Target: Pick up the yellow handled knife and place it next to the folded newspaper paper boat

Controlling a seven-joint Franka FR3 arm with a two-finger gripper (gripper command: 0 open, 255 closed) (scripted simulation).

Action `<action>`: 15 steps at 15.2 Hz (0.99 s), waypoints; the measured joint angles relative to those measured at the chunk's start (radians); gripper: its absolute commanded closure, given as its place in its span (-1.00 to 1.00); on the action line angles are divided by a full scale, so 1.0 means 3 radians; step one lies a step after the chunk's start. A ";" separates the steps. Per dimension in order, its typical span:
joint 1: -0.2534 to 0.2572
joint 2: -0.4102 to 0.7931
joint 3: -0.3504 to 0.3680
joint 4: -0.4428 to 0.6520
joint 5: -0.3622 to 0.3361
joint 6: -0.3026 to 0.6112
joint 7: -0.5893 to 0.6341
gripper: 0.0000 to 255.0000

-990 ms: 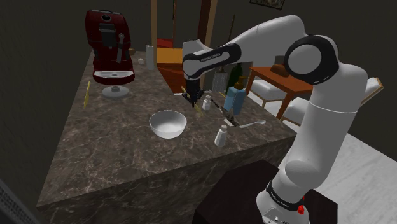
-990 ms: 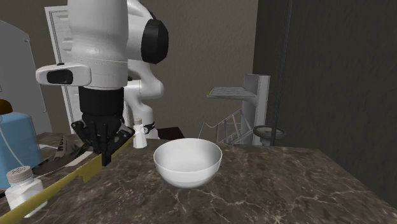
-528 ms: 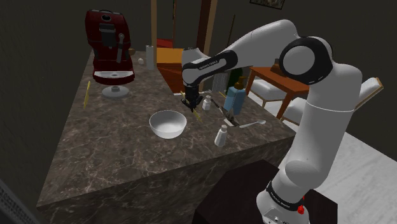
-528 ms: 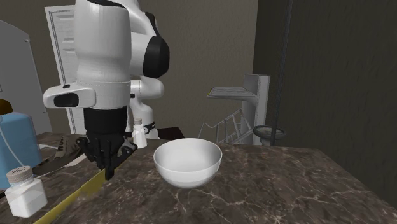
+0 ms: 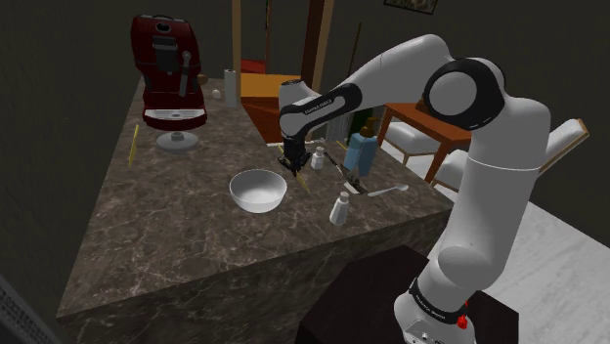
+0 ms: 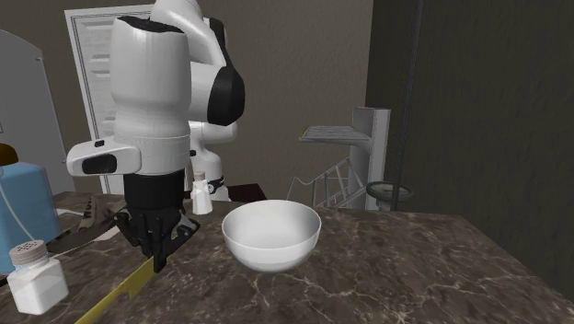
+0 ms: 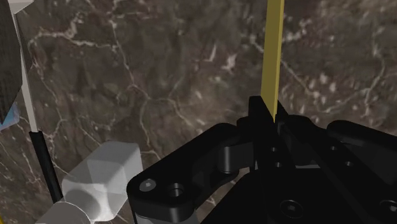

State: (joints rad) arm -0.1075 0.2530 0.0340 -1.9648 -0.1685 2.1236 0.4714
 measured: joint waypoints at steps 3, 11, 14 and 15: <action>0.0000 0.0001 0.0000 0.0000 0.0000 0.0001 0.0000 -1.00; 0.0008 -0.0056 0.0008 0.0056 0.0012 -0.0110 -0.0006 -1.00; 0.0026 -0.0123 0.0024 0.0225 0.0036 -0.0345 -0.0017 -1.00; 0.0026 -0.0133 0.0025 0.0236 0.0037 -0.0367 -0.0020 -1.00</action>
State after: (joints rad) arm -0.0997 0.2130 0.0415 -1.8941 -0.1573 2.0135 0.4655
